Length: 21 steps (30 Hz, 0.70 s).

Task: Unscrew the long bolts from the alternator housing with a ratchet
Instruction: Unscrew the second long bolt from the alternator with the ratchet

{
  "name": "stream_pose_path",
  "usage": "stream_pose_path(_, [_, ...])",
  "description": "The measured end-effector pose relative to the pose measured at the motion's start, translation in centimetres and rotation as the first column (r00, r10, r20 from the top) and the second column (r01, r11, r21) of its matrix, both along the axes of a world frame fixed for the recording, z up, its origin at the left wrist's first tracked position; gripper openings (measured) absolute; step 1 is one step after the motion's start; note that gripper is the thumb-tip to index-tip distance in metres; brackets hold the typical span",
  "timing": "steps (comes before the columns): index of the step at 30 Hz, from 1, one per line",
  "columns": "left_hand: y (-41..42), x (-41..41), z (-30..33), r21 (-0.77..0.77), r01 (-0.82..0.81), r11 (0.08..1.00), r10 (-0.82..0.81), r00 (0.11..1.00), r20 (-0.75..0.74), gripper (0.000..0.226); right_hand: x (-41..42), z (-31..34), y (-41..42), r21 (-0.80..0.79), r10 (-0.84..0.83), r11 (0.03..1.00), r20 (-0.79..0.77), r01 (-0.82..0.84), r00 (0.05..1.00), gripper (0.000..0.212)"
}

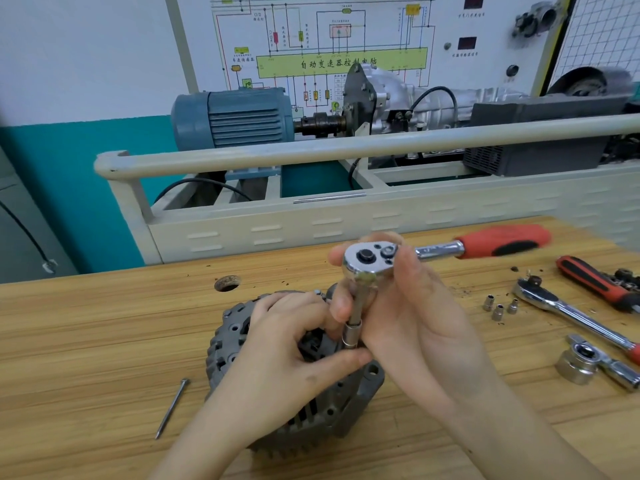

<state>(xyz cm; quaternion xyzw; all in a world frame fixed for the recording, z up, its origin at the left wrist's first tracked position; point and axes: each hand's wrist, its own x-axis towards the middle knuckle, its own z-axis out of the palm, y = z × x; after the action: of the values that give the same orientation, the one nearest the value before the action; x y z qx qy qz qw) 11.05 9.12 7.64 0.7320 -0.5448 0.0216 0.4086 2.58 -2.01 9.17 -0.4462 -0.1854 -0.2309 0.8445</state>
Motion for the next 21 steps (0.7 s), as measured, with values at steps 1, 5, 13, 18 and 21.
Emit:
stream_pose_path(1, [0.00,0.03,0.01,0.004,0.011,1.000,-0.011,1.000,-0.003,0.052,0.00,0.02,0.02,-0.004,0.007,1.000,-0.001,-0.007,1.000,0.029])
stream_pose_path(5, [0.11,-0.03,0.09,0.012,0.031,0.999,-0.031,0.999,0.022,0.041,0.02,0.12,-0.21,0.036,0.081,0.996,-0.017,-0.080,0.997,0.031])
stream_pose_path(13, [0.06,-0.12,0.05,-0.025,0.021,0.999,-0.020,1.000,0.017,0.039,-0.22,0.21,-0.01,-0.007,0.061,0.998,0.019,-0.061,0.998,0.023])
stream_pose_path(18, [0.10,-0.24,0.15,-0.033,0.027,0.999,-0.027,1.000,-0.005,0.035,-0.37,0.30,0.20,-0.016,0.080,0.997,0.021,-0.080,0.997,0.022])
stream_pose_path(21, [0.11,-0.22,0.25,-0.016,0.053,0.998,-0.053,0.998,0.021,0.035,-0.36,0.39,0.36,-0.052,0.094,0.994,-0.003,-0.094,0.996,0.027])
